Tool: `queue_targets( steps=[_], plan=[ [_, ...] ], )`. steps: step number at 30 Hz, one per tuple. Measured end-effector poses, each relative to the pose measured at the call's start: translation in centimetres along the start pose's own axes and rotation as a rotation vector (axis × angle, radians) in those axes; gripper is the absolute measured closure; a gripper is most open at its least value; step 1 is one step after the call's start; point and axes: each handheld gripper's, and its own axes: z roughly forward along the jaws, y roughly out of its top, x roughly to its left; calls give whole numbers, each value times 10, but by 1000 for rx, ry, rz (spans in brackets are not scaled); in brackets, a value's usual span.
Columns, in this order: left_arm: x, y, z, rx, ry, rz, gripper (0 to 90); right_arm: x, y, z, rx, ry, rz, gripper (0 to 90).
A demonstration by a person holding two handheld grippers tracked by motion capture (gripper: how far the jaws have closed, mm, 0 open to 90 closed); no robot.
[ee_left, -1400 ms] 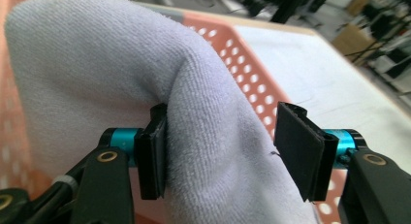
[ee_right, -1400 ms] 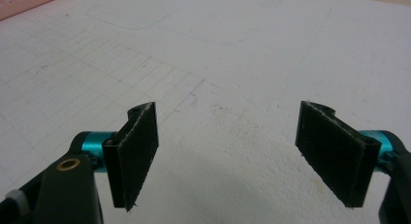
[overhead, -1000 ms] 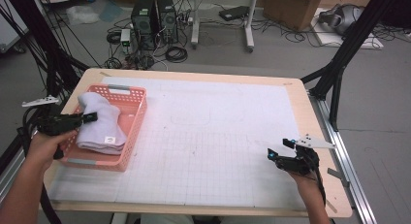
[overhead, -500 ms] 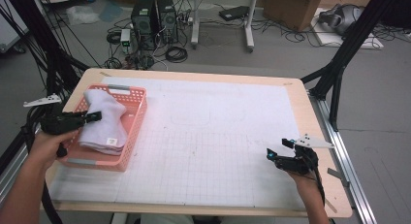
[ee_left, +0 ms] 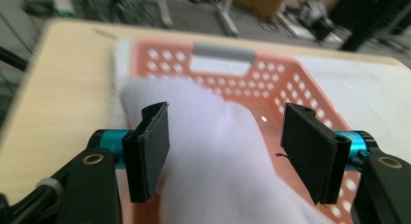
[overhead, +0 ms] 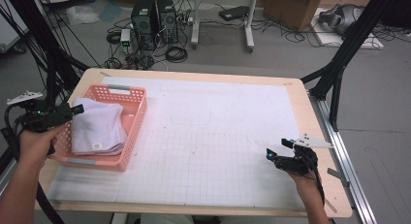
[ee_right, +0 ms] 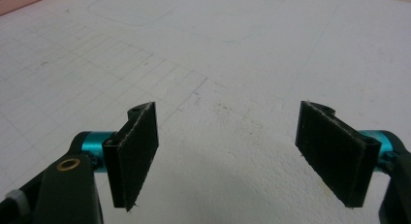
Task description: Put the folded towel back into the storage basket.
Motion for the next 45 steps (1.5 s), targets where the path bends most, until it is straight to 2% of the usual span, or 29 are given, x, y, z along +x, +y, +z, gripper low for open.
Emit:
queue_targets(
  steps=[4, 7, 10, 17, 21, 26, 29, 31, 34, 36, 37, 38, 41, 42, 44, 45],
  plan=[
    [-7, -4, 7, 60, -14, 22, 355, 1, 1, 1, 1, 5, -3, 223],
    [-14, -12, 20, 128, -22, 36, 363, 1, 1, 1, 1, 5, -3, 223],
    [-18, -18, 34, 198, 18, 54, 368, 1, 0, 0, 1, 3, 0, 223],
    [-20, -24, 55, 292, 105, 52, 369, -1, 0, -1, -2, -1, 3, 223],
    [-20, -28, 67, 345, 134, 72, 372, 0, 0, 0, -1, 0, -4, 223],
    [-20, -31, 79, 362, 139, 71, 359, 1, 0, 0, 2, -1, -1, 223],
    [-21, -32, 83, 346, 102, 53, 346, 1, 0, 1, 3, 0, -1, 223],
    [-23, -33, 85, 324, 57, 41, 364, 1, 0, 2, 6, 2, -2, 223],
    [-27, -35, 88, 292, -41, 24, 408, 2, 1, 3, 11, 6, -7, 223],
    [-30, -35, 90, 274, -92, 30, 422, 3, 1, 4, 10, 7, -10, 223],
    [-31, -35, 90, 272, -93, 45, 421, 3, 0, 4, 13, 6, -7, 223],
    [-32, -35, 89, 268, -78, 58, 420, 2, 0, 3, 12, 6, -6, 223],
    [-26, -30, 84, 230, -22, 25, 411, 1, 0, 2, 7, 3, 0, 223],
    [-25, -30, 83, 237, 4, 32, 428, 1, -1, 2, 8, 2, -2, 223],
    [-22, -31, 84, 299, 78, 48, 450, 1, -1, 2, 8, 2, -3, 223],
    [-21, -32, 84, 324, 119, 79, 449, 1, -1, 2, 9, 2, -3, 223]
  ],
)
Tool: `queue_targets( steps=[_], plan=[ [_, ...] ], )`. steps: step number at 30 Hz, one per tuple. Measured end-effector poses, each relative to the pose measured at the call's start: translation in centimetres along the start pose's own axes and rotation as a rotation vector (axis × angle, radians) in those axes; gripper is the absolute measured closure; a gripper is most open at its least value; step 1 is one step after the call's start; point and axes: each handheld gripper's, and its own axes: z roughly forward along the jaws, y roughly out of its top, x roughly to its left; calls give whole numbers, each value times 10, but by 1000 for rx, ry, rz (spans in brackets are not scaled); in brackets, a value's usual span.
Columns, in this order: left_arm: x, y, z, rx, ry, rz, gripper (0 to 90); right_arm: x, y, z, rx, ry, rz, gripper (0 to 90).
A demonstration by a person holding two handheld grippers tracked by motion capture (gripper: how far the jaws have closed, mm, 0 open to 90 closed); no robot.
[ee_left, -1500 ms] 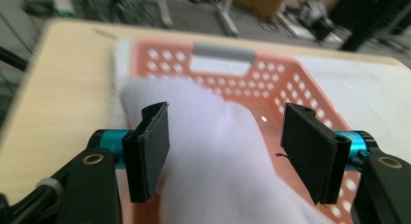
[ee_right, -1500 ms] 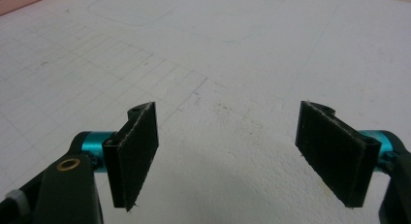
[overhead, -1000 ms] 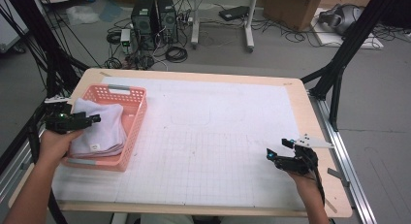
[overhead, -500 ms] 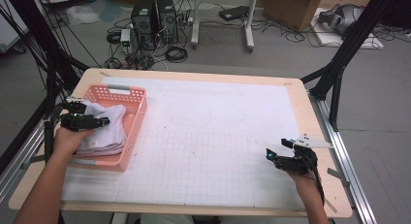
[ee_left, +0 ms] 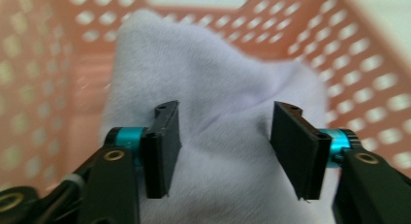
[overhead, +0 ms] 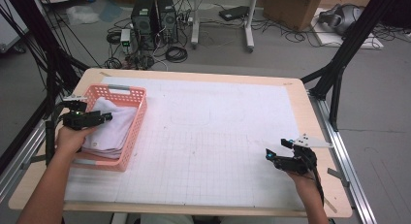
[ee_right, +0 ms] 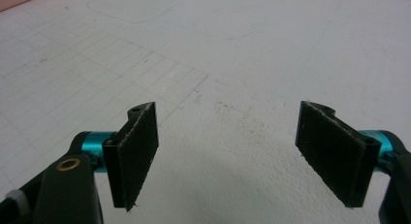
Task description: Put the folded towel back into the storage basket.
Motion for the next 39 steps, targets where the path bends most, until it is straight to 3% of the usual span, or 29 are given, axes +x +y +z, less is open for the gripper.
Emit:
queue_targets(
  steps=[2, 7, 9, 13, 15, 19, 26, 28, 30, 36, 39],
  plan=[
    [1, -1, 0, 53, 82, 22, 446, 1, 0, 0, -1, 2, 3, 223],
    [-1, -1, -1, 65, 100, 15, 426, 0, 0, 0, 0, 0, -1, 223],
    [-2, 0, -3, 39, 71, 15, 374, 0, 0, -1, -2, 3, 0, 223],
    [-3, 1, -9, -60, -42, -6, 378, 0, 0, -1, -1, 1, 0, 223],
    [-3, 2, -11, -84, -102, -9, 384, 0, 0, 0, -3, 2, -6, 223],
    [-2, 3, -21, -197, -144, -2, 371, 1, 1, 0, -4, 3, -1, 223],
    [0, 5, -55, -422, -215, -38, 296, 0, 1, -1, -13, 6, -2, 223],
    [-3, 4, -67, -480, -228, -56, 237, 1, 1, -2, -17, 3, 0, 223],
    [-7, 3, -76, -518, -241, -45, 184, 1, 1, -2, -13, 0, -2, 223],
    [-32, -2, -91, -574, -299, 5, 185, 5, 2, -4, -18, -11, -26, 223],
    [-48, -4, -92, -595, -337, 51, 185, 7, 2, -6, -24, -13, -39, 223]
  ],
)
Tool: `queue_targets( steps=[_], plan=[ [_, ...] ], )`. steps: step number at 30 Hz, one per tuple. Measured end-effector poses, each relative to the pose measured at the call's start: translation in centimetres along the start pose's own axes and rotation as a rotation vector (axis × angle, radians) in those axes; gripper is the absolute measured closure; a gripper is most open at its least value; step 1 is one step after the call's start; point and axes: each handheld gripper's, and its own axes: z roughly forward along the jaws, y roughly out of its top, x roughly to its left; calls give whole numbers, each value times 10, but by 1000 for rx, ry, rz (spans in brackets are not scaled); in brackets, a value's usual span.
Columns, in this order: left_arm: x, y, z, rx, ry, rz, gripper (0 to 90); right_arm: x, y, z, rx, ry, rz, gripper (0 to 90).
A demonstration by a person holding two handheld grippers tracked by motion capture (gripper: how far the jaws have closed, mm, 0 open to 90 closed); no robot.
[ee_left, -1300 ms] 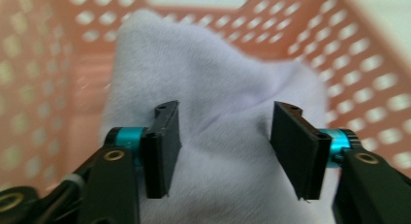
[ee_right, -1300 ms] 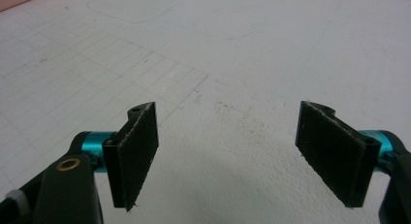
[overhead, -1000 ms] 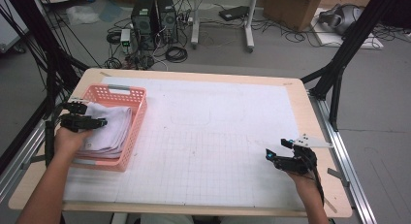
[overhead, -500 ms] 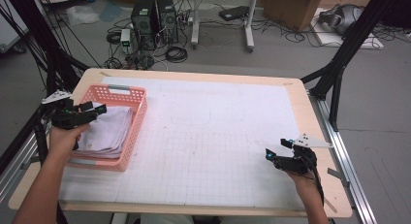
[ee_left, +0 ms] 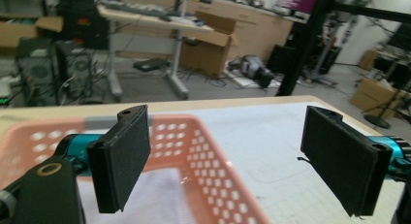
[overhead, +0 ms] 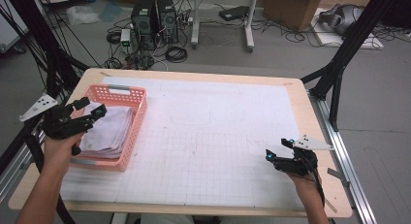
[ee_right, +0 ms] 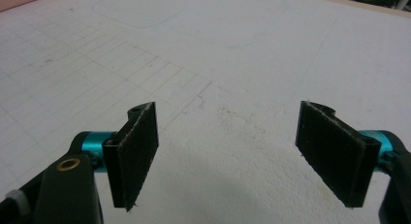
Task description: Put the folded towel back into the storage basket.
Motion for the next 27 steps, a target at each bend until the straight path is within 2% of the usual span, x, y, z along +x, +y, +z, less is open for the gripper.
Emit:
queue_targets(
  steps=[5, 9, 15, 22, 26, 27],
  plan=[
    [-20, -4, 12, -4, -84, 24, 204, 0, 1, -2, -15, -1, 1, 223],
    [-37, -10, 23, 2, -115, 36, 205, 0, 1, -4, -22, 6, -2, 223],
    [-67, -19, 42, 31, -166, 95, 207, 0, 0, -6, -28, 8, 4, 223],
    [-102, -31, 63, 46, -250, 110, 214, 0, -1, -9, -44, 10, 8, 223],
    [-118, -41, 73, 64, -274, 117, 215, 0, -2, -12, -57, 8, 0, 222],
    [-121, -44, 75, 66, -282, 108, 215, 0, -2, -12, -61, 6, 1, 222]
  ],
)
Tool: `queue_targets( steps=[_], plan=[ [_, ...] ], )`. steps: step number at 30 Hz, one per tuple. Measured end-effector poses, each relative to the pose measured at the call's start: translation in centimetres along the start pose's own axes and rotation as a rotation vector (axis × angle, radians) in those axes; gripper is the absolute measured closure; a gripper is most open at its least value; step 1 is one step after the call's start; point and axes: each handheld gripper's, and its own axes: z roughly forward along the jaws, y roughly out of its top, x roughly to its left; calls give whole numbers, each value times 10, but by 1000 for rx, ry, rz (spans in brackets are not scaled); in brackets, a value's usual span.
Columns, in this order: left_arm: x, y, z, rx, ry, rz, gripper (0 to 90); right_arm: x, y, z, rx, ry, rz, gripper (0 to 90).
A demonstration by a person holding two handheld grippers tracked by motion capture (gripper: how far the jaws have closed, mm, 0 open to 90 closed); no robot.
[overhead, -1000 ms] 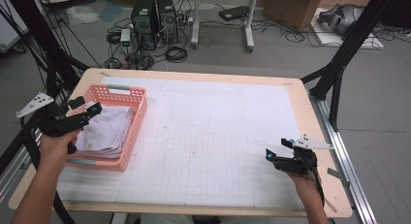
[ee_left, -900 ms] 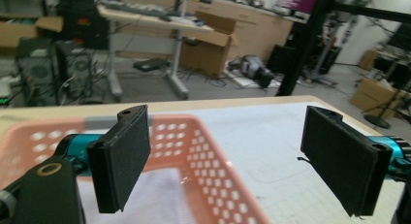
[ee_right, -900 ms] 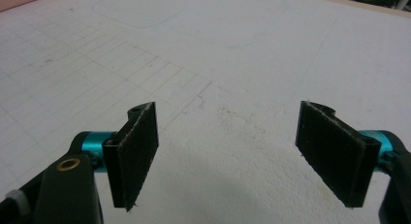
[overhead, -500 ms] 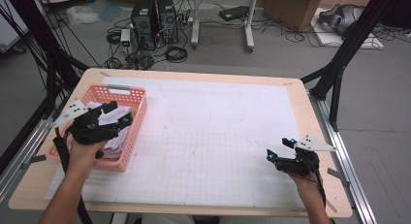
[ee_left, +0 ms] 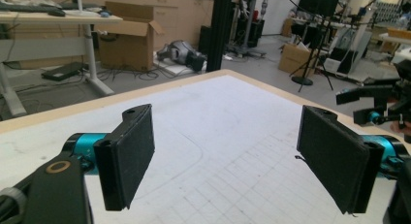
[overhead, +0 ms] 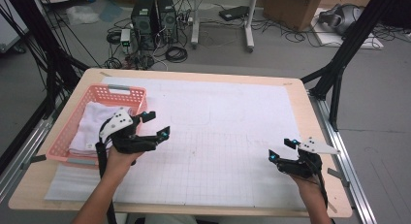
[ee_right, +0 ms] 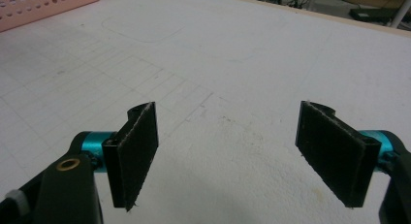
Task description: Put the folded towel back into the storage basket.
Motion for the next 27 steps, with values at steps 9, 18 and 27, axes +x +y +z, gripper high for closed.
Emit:
queue_targets(
  steps=[9, 18, 27],
  plan=[
    [-19, -24, 17, 59, -42, 12, 221, 6, -1, -3, -7, -11, -15, 222],
    [-23, -41, 23, 109, -57, 14, 224, 8, -1, -3, -8, -17, -22, 222],
    [-23, -42, 23, 108, -59, 8, 226, 6, -1, -1, -7, -15, -18, 221]
  ],
)
